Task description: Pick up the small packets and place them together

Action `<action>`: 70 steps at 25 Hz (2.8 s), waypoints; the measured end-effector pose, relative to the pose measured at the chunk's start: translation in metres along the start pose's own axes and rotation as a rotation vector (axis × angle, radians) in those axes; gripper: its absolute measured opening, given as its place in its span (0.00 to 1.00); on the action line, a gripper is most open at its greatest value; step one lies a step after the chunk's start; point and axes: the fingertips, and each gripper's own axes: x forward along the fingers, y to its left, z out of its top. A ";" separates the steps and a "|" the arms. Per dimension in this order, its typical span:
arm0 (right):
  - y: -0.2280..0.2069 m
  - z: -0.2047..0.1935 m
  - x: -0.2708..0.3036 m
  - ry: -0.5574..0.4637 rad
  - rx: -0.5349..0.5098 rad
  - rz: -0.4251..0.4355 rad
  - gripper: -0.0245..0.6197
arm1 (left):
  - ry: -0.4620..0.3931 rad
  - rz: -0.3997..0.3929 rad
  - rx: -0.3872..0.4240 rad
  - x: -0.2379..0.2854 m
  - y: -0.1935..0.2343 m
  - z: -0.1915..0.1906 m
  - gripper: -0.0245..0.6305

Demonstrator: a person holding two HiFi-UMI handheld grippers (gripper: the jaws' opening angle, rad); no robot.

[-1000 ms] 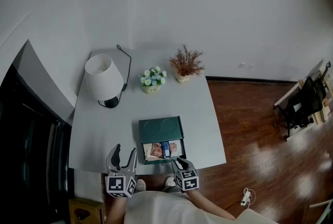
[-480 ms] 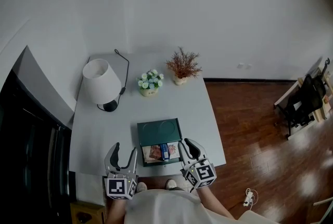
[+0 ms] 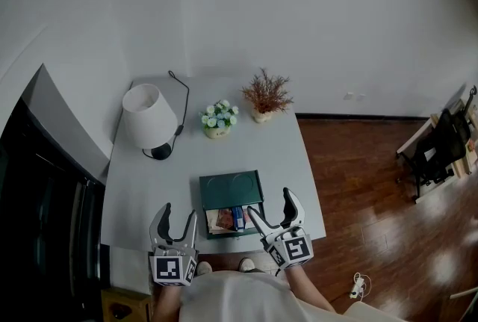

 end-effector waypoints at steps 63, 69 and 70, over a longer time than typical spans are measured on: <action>0.022 -0.312 -0.011 1.072 -0.386 0.321 0.19 | 0.093 -0.004 -0.065 -0.002 -0.004 -0.041 0.39; 0.014 -0.284 -0.012 0.995 -0.299 0.238 0.08 | 0.088 -0.028 -0.055 0.002 -0.009 -0.038 0.39; 0.011 -0.276 -0.013 0.976 -0.267 0.219 0.08 | 0.086 -0.029 -0.055 0.003 -0.009 -0.038 0.39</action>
